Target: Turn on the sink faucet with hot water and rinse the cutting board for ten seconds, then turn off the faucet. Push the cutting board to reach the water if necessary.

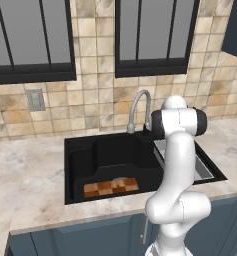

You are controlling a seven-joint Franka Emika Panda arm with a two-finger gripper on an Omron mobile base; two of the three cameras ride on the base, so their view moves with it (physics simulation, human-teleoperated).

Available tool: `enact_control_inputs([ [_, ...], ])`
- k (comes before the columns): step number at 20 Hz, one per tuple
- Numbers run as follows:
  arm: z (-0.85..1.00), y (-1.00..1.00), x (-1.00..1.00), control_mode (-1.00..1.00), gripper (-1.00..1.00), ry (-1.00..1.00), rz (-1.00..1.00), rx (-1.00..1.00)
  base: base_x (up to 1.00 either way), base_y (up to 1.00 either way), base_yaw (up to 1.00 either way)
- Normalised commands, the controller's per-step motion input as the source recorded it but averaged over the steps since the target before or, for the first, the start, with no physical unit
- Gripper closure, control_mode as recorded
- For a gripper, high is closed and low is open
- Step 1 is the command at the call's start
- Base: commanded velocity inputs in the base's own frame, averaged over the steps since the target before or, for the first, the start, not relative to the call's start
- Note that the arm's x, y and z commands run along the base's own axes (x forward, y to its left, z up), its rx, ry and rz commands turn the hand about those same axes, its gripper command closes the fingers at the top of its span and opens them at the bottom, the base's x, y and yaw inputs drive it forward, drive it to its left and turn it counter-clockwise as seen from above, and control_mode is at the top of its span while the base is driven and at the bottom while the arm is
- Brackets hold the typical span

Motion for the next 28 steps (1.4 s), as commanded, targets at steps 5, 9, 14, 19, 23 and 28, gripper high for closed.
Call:
enact_control_inputs([
  [5,0.00,-0.01,0.03,-1.00,-1.00,0.00,0.00,0.00,0.00,0.00,0.00],
  [9,0.00,-0.01,0.09,-1.00,-1.00,0.00,0.00,0.00,0.00,0.00,0.00],
  [14,0.00,-0.04,0.09,-1.00,-1.00,0.00,0.00,0.00,0.00,0.00,0.00],
  [19,0.00,-0.03,0.04,-1.00,-1.00,0.00,0.00,0.00,0.00,0.00,0.00],
  [23,0.00,0.00,0.01,-1.00,-1.00,0.00,0.00,0.00,0.00,0.00,0.00],
  [28,0.00,0.00,0.08,-1.00,-1.00,0.00,0.00,0.00,0.00,0.00,0.00],
])
